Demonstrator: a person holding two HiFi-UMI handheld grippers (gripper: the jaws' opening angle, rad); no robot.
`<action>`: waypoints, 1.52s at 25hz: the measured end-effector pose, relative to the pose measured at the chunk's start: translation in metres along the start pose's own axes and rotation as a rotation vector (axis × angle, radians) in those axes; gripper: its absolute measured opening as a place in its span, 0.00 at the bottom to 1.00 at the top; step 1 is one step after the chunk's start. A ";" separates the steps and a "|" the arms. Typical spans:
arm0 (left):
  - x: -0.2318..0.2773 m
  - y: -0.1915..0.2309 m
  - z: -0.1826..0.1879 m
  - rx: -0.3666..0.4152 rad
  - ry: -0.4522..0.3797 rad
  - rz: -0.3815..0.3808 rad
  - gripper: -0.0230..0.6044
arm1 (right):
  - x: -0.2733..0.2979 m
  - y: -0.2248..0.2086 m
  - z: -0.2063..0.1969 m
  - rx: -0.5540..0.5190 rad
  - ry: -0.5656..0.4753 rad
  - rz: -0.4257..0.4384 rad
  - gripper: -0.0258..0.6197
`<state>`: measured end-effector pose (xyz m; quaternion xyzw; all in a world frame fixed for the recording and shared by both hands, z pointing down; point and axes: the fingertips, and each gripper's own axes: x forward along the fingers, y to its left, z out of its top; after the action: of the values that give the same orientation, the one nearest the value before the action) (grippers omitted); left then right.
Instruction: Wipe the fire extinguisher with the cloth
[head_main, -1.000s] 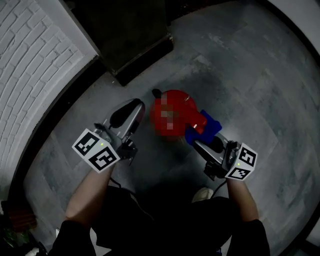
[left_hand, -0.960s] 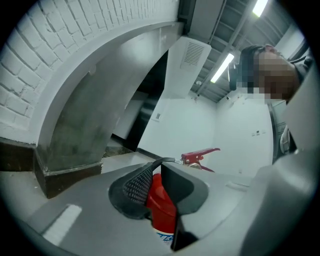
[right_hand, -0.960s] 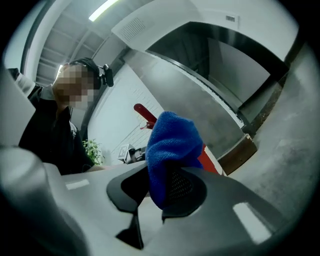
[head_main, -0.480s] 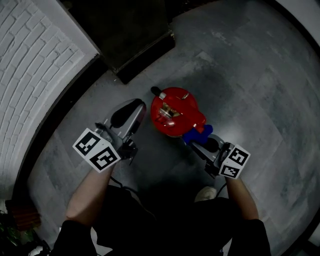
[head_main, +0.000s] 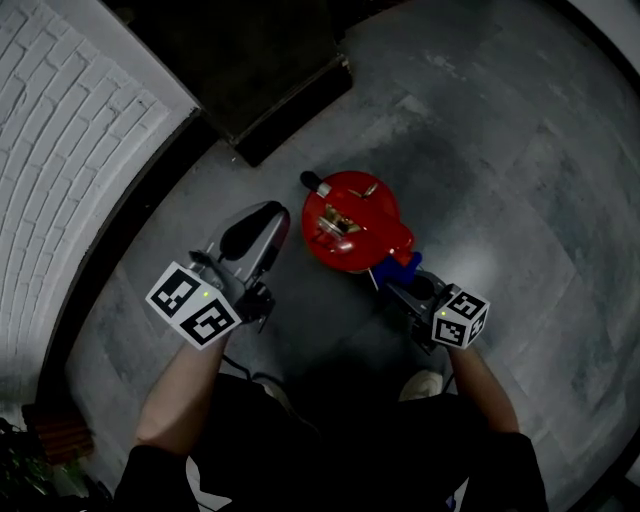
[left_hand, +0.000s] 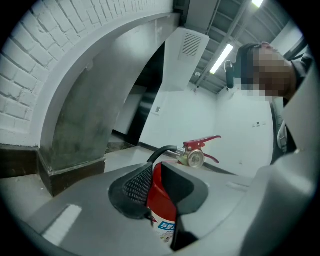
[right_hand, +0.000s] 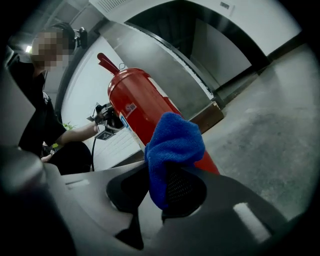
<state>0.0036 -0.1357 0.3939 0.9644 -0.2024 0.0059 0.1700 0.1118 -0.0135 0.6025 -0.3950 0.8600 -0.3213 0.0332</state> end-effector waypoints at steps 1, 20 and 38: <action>0.000 0.000 -0.001 0.001 0.003 -0.002 0.12 | 0.002 -0.003 -0.006 0.011 0.010 -0.008 0.13; -0.007 0.005 -0.019 0.023 0.080 0.001 0.12 | 0.028 -0.052 -0.065 0.148 0.109 -0.100 0.13; -0.011 0.002 -0.021 0.020 0.087 0.008 0.12 | 0.027 -0.070 -0.109 0.144 0.348 -0.270 0.13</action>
<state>-0.0059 -0.1258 0.4138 0.9641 -0.1987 0.0504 0.1688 0.1056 -0.0086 0.7352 -0.4416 0.7671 -0.4466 -0.1311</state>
